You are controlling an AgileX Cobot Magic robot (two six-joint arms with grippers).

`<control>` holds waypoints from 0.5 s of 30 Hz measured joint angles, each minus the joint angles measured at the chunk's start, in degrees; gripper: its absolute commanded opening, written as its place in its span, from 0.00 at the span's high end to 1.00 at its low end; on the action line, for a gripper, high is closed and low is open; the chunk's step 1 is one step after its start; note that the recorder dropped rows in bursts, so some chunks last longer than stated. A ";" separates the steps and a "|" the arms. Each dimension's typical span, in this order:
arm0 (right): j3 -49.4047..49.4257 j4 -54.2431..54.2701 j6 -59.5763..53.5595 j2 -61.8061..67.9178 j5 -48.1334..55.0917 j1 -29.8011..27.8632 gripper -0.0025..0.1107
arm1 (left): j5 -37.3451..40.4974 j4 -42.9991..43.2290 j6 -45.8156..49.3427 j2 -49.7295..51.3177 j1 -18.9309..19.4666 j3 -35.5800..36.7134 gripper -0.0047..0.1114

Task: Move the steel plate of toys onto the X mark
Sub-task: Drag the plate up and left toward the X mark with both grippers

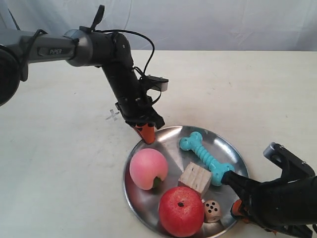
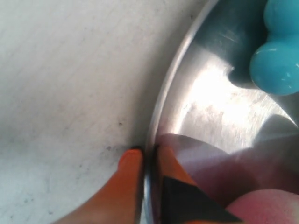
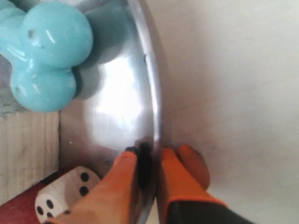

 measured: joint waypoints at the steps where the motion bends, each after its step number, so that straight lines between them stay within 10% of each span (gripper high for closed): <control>1: 0.00 0.27 -0.15 0.00 0.00 0.00 0.98 | 0.00 -0.35 0.17 -0.03 0.12 0.14 0.96; 15: -6.79 -1.40 -0.87 0.24 7.56 -0.11 0.98 | 1.33 11.37 -6.25 -1.67 0.32 -2.15 0.96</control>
